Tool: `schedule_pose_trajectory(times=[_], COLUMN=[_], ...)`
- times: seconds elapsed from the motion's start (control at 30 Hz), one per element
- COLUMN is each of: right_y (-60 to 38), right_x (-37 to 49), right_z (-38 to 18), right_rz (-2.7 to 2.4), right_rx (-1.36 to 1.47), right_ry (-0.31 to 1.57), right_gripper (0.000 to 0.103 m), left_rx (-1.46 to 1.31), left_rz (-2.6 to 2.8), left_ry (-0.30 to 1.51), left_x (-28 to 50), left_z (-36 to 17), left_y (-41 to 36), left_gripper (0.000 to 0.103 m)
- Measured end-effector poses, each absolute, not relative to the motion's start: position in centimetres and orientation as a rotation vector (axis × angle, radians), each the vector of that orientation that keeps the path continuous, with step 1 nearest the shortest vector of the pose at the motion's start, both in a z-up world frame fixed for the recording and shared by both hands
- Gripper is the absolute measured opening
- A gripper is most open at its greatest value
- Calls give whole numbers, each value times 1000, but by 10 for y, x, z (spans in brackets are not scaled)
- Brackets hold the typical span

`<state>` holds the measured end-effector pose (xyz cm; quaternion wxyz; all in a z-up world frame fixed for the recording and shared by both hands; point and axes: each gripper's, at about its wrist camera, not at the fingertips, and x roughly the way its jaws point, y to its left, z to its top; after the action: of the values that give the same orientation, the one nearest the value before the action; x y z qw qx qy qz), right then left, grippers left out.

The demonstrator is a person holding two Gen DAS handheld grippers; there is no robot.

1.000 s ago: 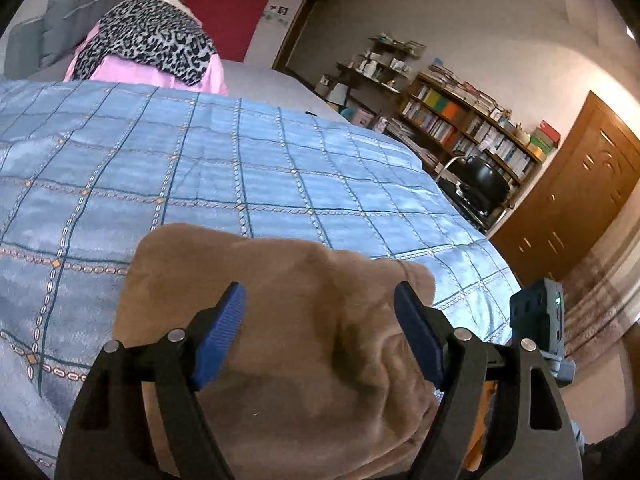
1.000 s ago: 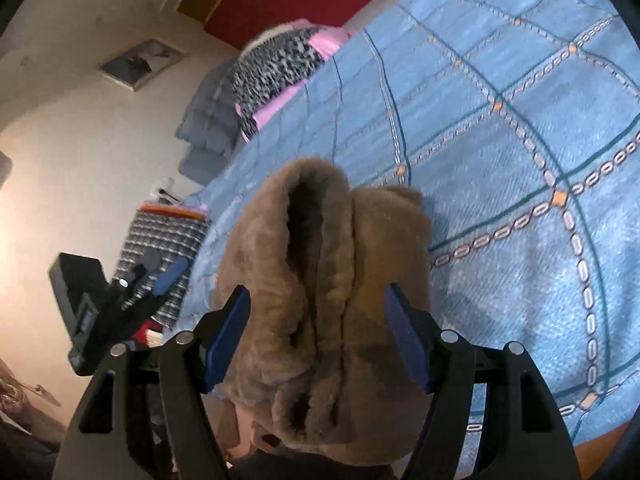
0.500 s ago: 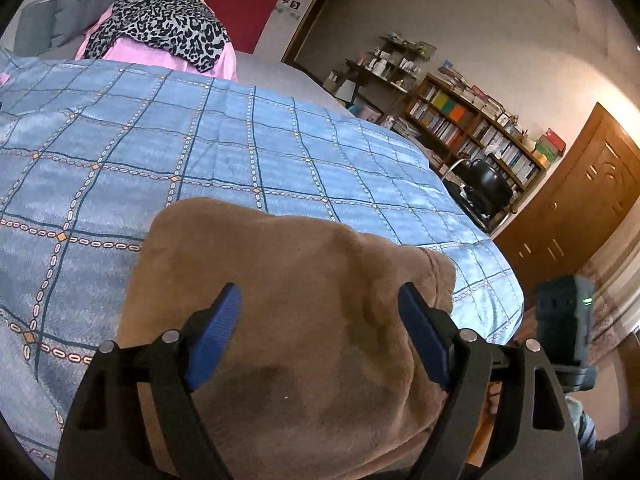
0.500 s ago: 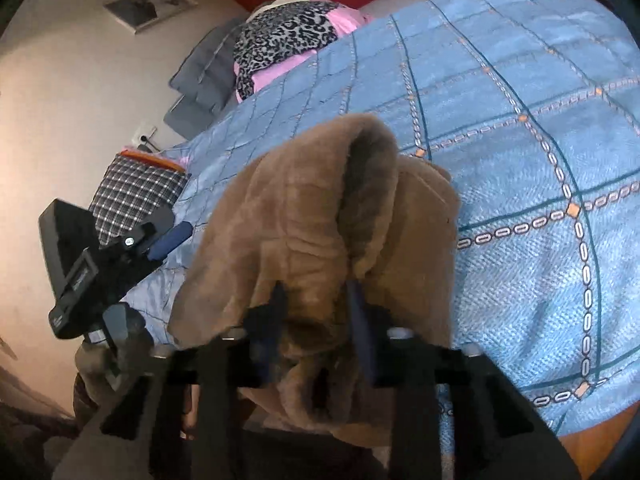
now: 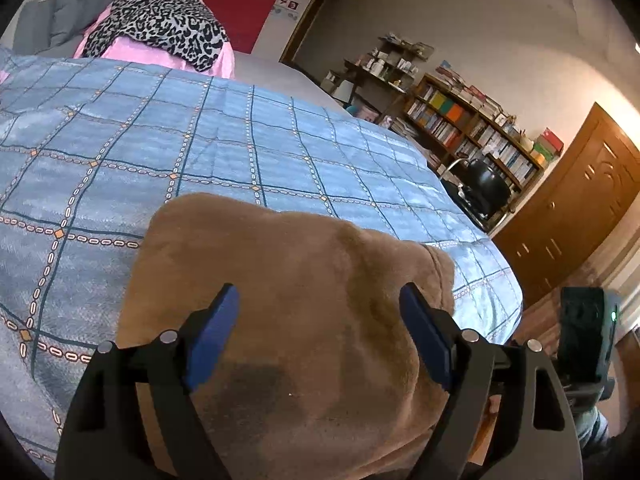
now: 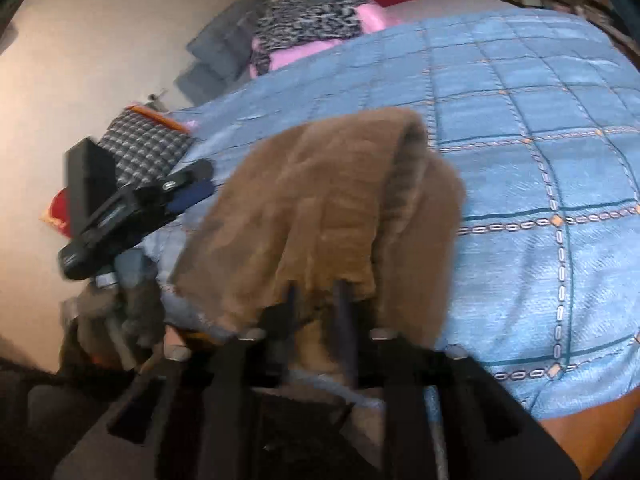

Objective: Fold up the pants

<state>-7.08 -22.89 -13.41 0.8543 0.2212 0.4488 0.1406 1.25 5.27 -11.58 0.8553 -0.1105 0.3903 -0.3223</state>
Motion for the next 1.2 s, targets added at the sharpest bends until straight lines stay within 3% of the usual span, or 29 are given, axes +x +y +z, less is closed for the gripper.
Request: schedule_pose_trajectory(times=[0.03,0.17,0.43,0.73,0.97,1.07,1.13,1.2], right_y=[-233,-238,-225,-222,-242,-245,-245,-250], right_x=[-71,-66,-38,-80,-86,-84,-84,-85], right_z=[-134,-129,-150,-109,-156,-163,-162,-159], right_rz=[288,269,338,592,397,352,312,289], right_rx=[488,491,511,573,566,551,525,548], right_ry=[917,852,919,861,981,980,972,933], right_gripper=[64,62,34,32,32,40,66,67], left_rx=[-226,-214,-206,-199,-54,29,56,54], left_rz=[-679,-689,-683,-708,-781,-785,-780,-779], left_ry=[818,818,821,805,837,869,871,870], left_x=[12,10,10,13,1,-4,-6,-6], left_z=[-115,-116,-117,-110,-130,-150,-158,-159], left_y=[52,47,44,35,-13,-31,-35,-35], left_gripper=[83,83,83,83,83,85,88,88])
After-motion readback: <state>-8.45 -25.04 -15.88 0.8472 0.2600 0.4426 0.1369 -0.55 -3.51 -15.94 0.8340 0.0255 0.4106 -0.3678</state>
